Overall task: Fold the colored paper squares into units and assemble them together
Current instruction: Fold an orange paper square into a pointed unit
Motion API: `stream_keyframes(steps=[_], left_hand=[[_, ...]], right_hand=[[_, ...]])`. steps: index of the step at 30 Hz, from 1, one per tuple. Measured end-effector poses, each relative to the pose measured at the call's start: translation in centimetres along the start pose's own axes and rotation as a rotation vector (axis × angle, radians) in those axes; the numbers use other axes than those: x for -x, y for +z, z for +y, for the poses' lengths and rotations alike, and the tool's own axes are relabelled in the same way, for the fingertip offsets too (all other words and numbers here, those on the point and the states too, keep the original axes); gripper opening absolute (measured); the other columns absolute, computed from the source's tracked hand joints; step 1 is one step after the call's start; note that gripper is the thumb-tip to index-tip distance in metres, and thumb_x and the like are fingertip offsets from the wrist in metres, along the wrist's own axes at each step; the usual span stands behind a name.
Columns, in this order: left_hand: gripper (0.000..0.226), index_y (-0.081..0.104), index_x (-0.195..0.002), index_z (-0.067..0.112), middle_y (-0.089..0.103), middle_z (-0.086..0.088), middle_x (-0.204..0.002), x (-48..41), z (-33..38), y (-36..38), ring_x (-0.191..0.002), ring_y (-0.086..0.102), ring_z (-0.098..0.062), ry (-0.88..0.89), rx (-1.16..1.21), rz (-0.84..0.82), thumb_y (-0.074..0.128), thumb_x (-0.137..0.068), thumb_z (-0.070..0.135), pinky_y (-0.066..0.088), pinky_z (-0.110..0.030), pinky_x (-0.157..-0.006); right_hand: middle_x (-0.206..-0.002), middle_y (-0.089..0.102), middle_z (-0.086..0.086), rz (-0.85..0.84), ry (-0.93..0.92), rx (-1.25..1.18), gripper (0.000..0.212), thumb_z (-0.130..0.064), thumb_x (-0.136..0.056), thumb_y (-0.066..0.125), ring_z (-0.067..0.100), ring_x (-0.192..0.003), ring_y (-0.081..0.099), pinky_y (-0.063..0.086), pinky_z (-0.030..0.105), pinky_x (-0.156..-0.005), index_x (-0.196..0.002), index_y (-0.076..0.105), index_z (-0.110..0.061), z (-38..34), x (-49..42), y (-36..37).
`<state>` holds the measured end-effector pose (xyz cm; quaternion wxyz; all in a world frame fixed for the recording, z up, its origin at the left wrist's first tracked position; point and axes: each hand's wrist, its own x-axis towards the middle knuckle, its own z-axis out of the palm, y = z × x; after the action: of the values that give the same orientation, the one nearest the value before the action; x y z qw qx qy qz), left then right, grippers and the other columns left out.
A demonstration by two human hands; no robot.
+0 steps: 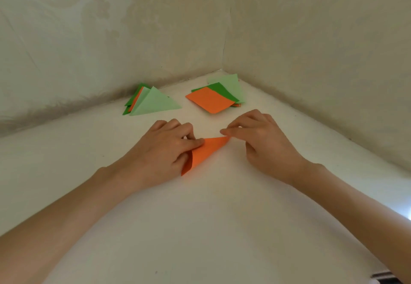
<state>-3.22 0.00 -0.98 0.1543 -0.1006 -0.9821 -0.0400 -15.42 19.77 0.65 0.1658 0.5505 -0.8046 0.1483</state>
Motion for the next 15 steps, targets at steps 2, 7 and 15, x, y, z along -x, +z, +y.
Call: stream_keyframes(steps=[2, 7, 15], left_hand=[[0.051, 0.068, -0.115, 0.024, 0.059, 0.006, -0.092, 0.0, -0.1, 0.1, -0.083, 0.037, -0.012, 0.001, -0.006, 0.005, 0.032, -0.079, 0.026, 0.016, -0.023, -0.069], [0.059, 0.063, -0.123, 0.027, 0.057, 0.006, -0.100, 0.2, -0.1, 0.3, -0.087, 0.039, -0.013, -0.032, 0.000, 0.004, 0.023, -0.080, 0.031, 0.018, -0.023, -0.074], [0.083, 0.044, -0.139, 0.035, 0.047, 0.010, -0.122, 0.2, 0.2, -0.2, -0.098, 0.035, -0.012, -0.111, -0.034, -0.086, 0.000, -0.069, 0.043, 0.014, -0.019, -0.083]], right_hand=[[-0.096, 0.068, 0.002, -0.073, -0.038, 0.057, 0.065, -0.008, -0.065, 0.020, 0.026, -0.092, 0.055, 0.040, 0.034, -0.073, -0.105, 0.071, -0.012, -0.5, 0.4, 0.2], [-0.101, 0.066, 0.005, -0.169, -0.021, 0.193, 0.056, -0.002, -0.066, 0.036, 0.032, -0.091, 0.061, 0.048, 0.039, -0.075, -0.110, 0.069, -0.013, -1.3, 1.2, 0.3], [-0.107, 0.065, 0.020, -0.351, -0.115, 0.449, 0.075, -0.004, -0.060, 0.059, 0.041, -0.101, 0.062, 0.043, 0.057, -0.090, -0.130, 0.055, -0.030, -3.2, 2.3, -0.6]])
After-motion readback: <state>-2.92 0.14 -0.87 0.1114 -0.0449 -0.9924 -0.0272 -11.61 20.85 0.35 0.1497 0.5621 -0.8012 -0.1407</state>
